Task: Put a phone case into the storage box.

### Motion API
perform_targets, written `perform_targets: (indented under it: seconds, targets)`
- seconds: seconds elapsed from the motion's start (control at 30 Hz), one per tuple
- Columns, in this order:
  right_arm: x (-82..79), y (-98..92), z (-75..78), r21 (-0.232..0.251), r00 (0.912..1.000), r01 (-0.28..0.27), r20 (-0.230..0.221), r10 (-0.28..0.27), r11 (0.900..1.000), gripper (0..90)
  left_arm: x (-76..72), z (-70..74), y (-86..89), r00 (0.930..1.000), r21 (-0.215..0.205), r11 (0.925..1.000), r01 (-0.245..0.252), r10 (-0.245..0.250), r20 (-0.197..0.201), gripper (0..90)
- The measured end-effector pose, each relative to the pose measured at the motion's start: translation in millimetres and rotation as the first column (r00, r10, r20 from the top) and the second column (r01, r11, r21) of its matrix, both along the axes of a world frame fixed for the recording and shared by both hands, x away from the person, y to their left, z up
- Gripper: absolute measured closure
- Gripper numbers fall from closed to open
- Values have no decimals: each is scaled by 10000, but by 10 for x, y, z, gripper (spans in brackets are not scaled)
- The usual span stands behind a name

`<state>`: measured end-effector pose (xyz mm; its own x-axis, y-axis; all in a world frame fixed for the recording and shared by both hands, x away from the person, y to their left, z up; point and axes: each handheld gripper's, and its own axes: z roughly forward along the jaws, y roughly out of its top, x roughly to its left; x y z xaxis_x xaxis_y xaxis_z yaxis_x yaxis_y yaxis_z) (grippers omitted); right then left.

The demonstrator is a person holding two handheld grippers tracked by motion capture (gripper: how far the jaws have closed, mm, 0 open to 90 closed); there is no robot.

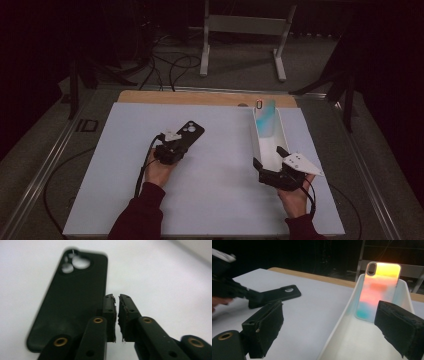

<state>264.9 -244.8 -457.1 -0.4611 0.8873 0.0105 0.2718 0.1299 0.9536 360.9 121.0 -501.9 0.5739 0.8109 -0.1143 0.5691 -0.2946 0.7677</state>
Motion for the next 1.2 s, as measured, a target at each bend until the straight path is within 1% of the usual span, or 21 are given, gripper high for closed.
perform_targets:
  seconds: [0.07,0.13,0.2,0.27,0.3,0.37,0.4,0.47,0.53,0.57,0.6,0.63,0.67,0.7,0.73,0.77,0.83,0.87,0.9,1.07,1.2]
  targets:
    - [5,-9,-2,8,10000,7,-27,-7,10000,80,-62,92,72,9991,-190,9996,231,-224,373,765]
    - [9,-11,-4,-40,10000,-39,-54,39,10000,80,-113,150,143,9974,-518,9974,497,-469,545,665]
    - [17,-15,-8,-105,9999,-99,-52,99,9999,80,-195,216,218,9946,-391,9973,623,-588,854,557]
    - [19,-12,-11,-126,9999,-125,-89,124,9998,80,-267,264,280,9910,-324,9968,725,-683,1152,507]
    - [21,-12,-15,-149,9998,-150,-91,148,9998,80,-309,293,321,9890,-235,9974,681,-644,1334,465]
    - [28,-14,-20,-186,9998,-153,-102,152,9997,80,-379,348,433,9866,-430,9971,636,-563,1531,400]
    - [32,-18,-21,-196,9999,-128,-101,126,9997,80,-423,371,493,9831,-485,9973,556,-463,1770,370]
    - [38,-31,-24,-149,9999,-111,-107,109,9998,80,-532,407,609,9710,-440,9988,224,-113,2389,267]
    - [45,-44,-32,-137,9999,-105,-97,104,9999,80,-628,427,725,9614,-520,9986,-107,246,2741,148]
    - [47,-49,-37,-139,9999,-98,-124,96,9999,80,-679,431,781,9559,-530,9983,-260,404,2908,131]
    - [52,-52,-42,-127,9999,-83,-140,81,9999,80,-724,432,839,9532,-473,9984,-316,444,2992,93]
    - [54,-58,-46,-120,9999,-80,-146,78,9999,80,-775,424,913,9516,-553,9981,-254,411,3046,40]
    - [54,-58,-46,-120,9999,-80,-146,78,9999,80,-775,424,913,9516,-553,9981,-254,411,3046,1]
    - [56,-62,-49,-126,9999,-75,-141,73,9999,80,-852,406,1046,9507,-455,9978,-475,591,3044,1]
    - [57,-64,-46,-114,9999,-82,-122,81,9999,80,-881,398,1096,9514,-471,9974,-553,670,3007,0]
    - [56,-62,-44,-127,9999,-77,-122,76,9999,80,-919,385,1166,9548,-538,9969,-581,712,2887,0]
    - [56,-64,-42,-141,9999,-103,-104,102,9998,80,-931,380,1183,9550,-507,9968,-625,744,2872,0]
    - [57,-65,-42,-136,9999,-111,-98,109,9998,80,-981,351,1254,9547,-373,9959,-830,902,2837,0]
    - [59,-67,-44,-150,9999,-96,-91,95,9998,80,-989,338,1281,9563,-432,9955,-847,934,2771,0]
    - [55,-69,-38,-166,9999,-110,-36,110,9998,80,-990,305,1330,9603,-402,9950,-917,991,2607,0]
    - [54,-71,-41,-172,9999,-123,-49,123,9998,80,-970,295,1310,9621,-271,9943,-1032,1067,2511,0]
